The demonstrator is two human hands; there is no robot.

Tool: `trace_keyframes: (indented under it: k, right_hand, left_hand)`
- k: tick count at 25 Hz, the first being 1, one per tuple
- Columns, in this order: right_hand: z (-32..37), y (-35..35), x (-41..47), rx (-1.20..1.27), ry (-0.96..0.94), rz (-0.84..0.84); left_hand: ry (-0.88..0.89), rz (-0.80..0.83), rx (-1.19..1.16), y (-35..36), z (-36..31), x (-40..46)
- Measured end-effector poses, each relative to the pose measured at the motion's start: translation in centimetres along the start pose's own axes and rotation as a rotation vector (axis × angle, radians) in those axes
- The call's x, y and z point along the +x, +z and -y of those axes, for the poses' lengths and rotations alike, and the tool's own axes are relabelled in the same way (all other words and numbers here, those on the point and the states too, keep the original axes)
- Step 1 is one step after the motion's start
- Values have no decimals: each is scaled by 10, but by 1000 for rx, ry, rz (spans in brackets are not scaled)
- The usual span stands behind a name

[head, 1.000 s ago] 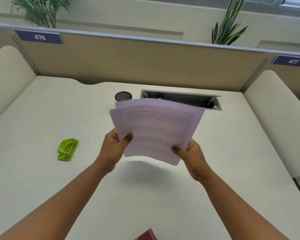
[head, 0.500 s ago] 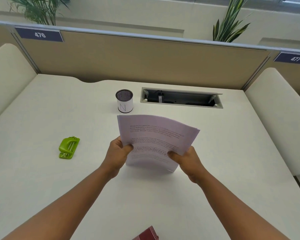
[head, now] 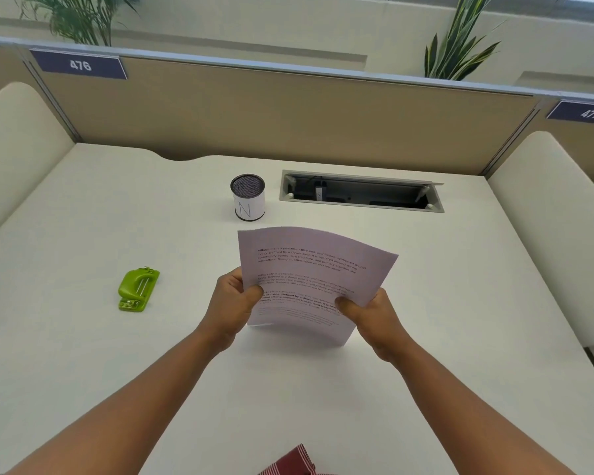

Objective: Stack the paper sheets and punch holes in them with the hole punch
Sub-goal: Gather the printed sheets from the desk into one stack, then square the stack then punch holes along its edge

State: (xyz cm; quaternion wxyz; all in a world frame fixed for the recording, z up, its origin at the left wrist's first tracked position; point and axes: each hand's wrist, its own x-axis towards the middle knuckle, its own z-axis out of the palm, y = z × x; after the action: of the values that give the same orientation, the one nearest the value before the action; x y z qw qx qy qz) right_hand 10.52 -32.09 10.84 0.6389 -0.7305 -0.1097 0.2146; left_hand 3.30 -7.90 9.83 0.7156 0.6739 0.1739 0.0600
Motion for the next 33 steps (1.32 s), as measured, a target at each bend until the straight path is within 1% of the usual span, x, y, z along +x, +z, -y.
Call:
trace_keyframes:
  k: [4, 9, 13, 19, 24, 27, 29, 33]
  right_hand:
    - [5, 1, 2, -9, -34, -4]
    - [-2, 2, 2, -31, -6, 12]
    - [-4, 1, 3, -28, -12, 19]
    - [-10, 1, 4, -9, -6, 16]
    - [-13, 1, 4, -4, 44, -3]
    - [-9, -4, 4, -6, 71, 18]
    - [-5, -10, 6, 23, 92, 46]
    - [-2, -29, 8, 153, 124, 100]
  left_hand:
    - [22, -28, -10, 0, -2, 1]
    - [-21, -20, 25, 3, 6, 2]
    - [-16, -25, 32, 1, 11, 4]
    - [-18, 0, 8, 3, 15, 4]
    - [-23, 75, 22, 3, 18, 2]
    - [-16, 45, 60, 2, 14, 3]
    - [-27, 18, 10, 1, 12, 4]
    - [-100, -100, -142, -1, 10, 8]
